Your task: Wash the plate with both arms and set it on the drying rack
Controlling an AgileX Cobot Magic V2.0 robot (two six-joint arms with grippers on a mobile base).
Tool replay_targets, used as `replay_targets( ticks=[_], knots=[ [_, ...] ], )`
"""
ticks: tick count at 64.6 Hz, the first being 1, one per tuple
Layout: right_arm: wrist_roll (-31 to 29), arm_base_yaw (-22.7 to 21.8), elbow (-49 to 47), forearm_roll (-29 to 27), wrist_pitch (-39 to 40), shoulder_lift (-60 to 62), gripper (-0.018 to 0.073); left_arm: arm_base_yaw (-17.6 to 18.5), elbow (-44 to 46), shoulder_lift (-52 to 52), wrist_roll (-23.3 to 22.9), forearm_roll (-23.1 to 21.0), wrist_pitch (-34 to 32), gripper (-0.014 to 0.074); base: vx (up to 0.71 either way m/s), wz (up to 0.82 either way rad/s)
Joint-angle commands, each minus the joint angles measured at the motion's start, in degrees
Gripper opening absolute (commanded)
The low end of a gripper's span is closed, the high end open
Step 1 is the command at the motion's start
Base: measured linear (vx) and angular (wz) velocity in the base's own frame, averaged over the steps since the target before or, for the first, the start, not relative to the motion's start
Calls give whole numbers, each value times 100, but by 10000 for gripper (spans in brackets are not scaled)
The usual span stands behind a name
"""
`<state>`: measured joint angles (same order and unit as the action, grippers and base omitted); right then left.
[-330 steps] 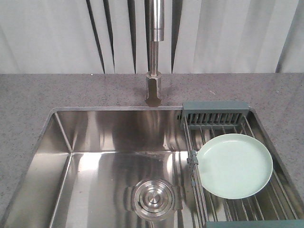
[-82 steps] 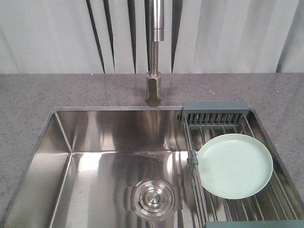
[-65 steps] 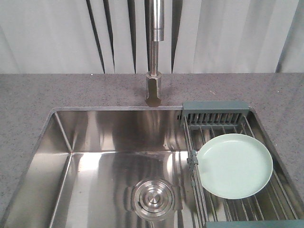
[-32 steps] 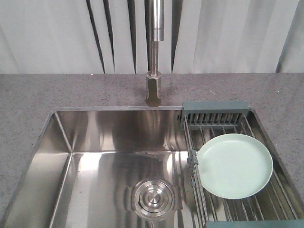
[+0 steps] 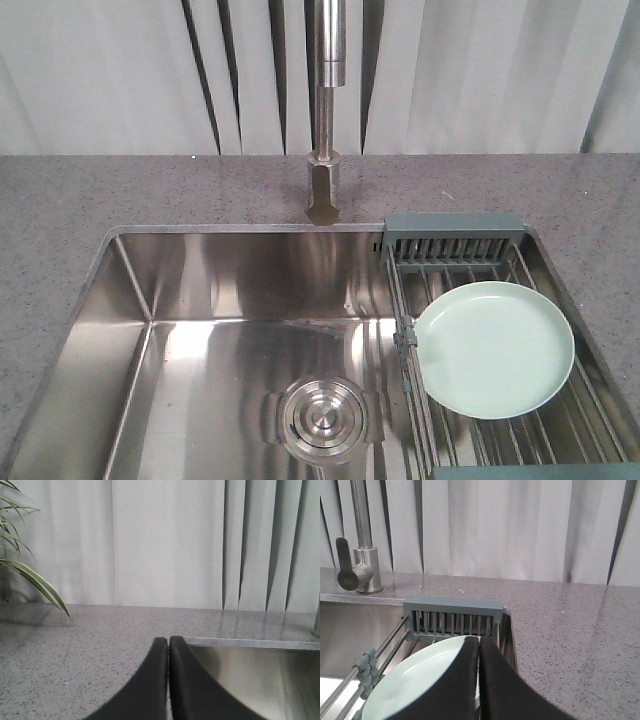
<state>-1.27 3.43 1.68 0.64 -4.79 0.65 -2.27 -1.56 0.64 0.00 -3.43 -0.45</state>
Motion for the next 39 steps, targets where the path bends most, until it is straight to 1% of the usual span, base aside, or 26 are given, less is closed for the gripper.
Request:
replay_targets(
  ticks=[1, 39],
  knots=[
    [-23, -20, 15, 5, 400, 28, -4, -7, 149, 86, -52, -52, -427, -6, 0, 0],
    [-23, -20, 10, 5, 362, 24, -4, -7, 149, 86, -52, -52, -427, -6, 0, 0]
  ],
)
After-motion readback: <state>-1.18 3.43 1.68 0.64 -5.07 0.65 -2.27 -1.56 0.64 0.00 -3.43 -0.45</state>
